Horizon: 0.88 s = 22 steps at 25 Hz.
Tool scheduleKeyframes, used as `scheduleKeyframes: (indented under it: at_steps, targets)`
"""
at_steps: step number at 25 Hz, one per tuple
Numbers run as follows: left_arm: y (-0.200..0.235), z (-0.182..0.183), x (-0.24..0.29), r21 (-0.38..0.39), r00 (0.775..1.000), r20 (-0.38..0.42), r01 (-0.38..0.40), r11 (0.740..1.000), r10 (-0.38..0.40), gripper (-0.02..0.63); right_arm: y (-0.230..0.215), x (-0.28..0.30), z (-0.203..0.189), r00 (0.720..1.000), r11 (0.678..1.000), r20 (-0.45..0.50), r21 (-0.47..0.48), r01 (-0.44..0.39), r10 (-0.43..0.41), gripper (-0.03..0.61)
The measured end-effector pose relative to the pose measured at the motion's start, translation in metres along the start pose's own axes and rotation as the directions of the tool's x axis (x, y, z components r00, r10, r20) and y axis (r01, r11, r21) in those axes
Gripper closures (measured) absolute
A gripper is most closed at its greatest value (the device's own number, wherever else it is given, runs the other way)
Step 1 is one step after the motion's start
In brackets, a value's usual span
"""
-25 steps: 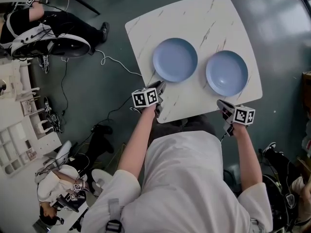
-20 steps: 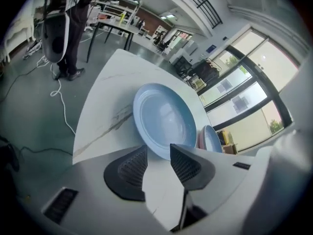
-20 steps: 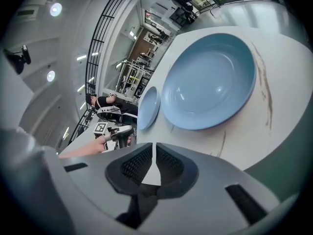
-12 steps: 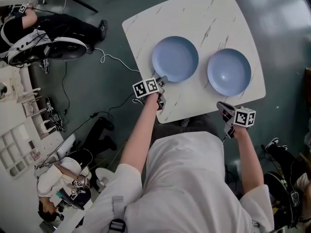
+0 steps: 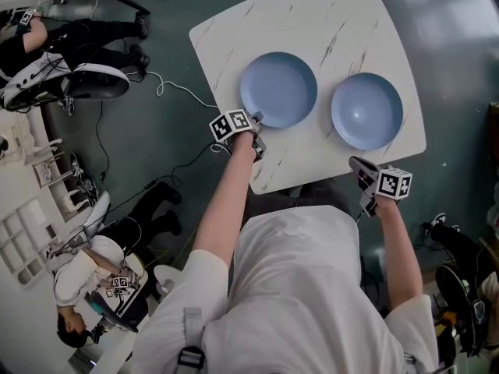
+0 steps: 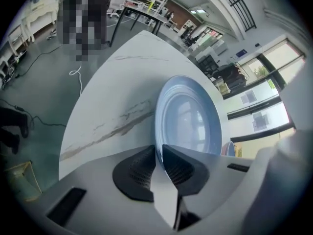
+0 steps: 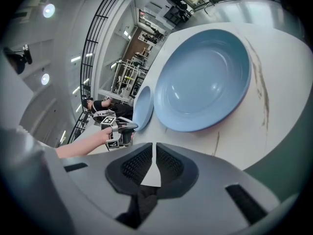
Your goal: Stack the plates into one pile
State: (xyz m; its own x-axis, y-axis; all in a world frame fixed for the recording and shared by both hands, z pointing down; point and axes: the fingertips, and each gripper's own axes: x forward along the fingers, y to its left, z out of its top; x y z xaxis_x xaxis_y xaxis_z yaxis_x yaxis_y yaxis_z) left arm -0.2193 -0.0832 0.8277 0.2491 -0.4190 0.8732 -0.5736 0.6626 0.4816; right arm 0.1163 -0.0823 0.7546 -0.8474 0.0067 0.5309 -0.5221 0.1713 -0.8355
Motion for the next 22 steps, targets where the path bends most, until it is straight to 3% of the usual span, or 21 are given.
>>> scheduleKeyframes:
  at_steps: [7, 22]
  targets:
    - [0.008, 0.007, 0.0, -0.162, 0.999, 0.041, 0.041, 0.986, -0.034, 0.589, -0.003, 0.005, -0.001, 1.0, 1.0, 0.002, 0.004, 0.001, -0.001, 0.538]
    - [0.004, 0.006, -0.023, -0.156, 0.991, 0.075, 0.117, 0.981, -0.107, 0.589, 0.0, 0.005, -0.004, 1.0, 1.0, 0.003, -0.007, 0.012, -0.012, 0.538]
